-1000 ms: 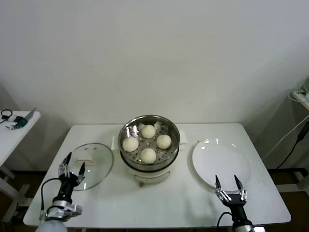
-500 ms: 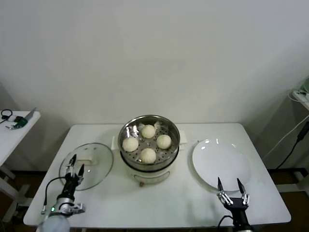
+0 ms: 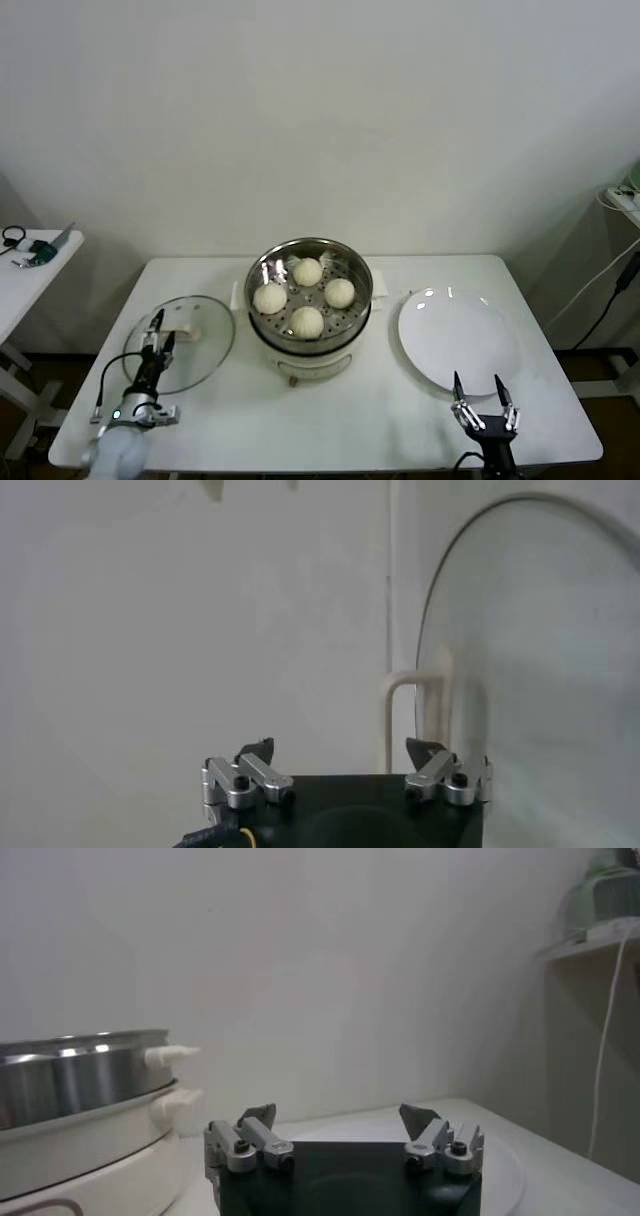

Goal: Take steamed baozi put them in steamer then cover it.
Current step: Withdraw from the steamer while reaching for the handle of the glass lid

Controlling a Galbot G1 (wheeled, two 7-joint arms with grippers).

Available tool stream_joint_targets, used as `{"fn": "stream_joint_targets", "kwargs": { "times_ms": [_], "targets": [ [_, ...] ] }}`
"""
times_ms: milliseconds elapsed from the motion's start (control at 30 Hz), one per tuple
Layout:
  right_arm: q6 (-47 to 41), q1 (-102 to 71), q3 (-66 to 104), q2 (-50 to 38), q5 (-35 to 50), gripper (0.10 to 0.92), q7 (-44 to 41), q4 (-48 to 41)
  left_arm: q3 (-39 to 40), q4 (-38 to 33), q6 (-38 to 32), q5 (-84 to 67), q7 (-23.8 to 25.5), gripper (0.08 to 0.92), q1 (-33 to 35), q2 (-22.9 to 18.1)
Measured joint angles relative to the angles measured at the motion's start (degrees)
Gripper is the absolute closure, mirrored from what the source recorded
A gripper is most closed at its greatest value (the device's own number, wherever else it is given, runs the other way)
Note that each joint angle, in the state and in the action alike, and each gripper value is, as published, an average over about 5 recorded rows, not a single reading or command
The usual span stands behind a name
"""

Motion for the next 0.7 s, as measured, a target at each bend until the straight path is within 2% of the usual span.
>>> {"fn": "stream_joint_targets", "kwargs": {
  "times_ms": [133,233,700],
  "targets": [
    [0.4,-0.2,0.0,0.3,0.0,0.203,0.2,0.1,0.2,1.8,0.0,0.7,-0.6,0.178,-1.2,0.1],
    [0.6,-0.3,0.0,0.5,-0.1,0.203,0.2,0.1,0.3,3.1,-0.1,1.4,-1.1,0.219,-1.9,0.2],
    [0.9,-0.2,-0.8,0.7,-1.0,0.203,0.3,0.0,0.4,5.7,-0.7,3.1,-2.1,0.624,-3.5,0.1]
  ]
}}
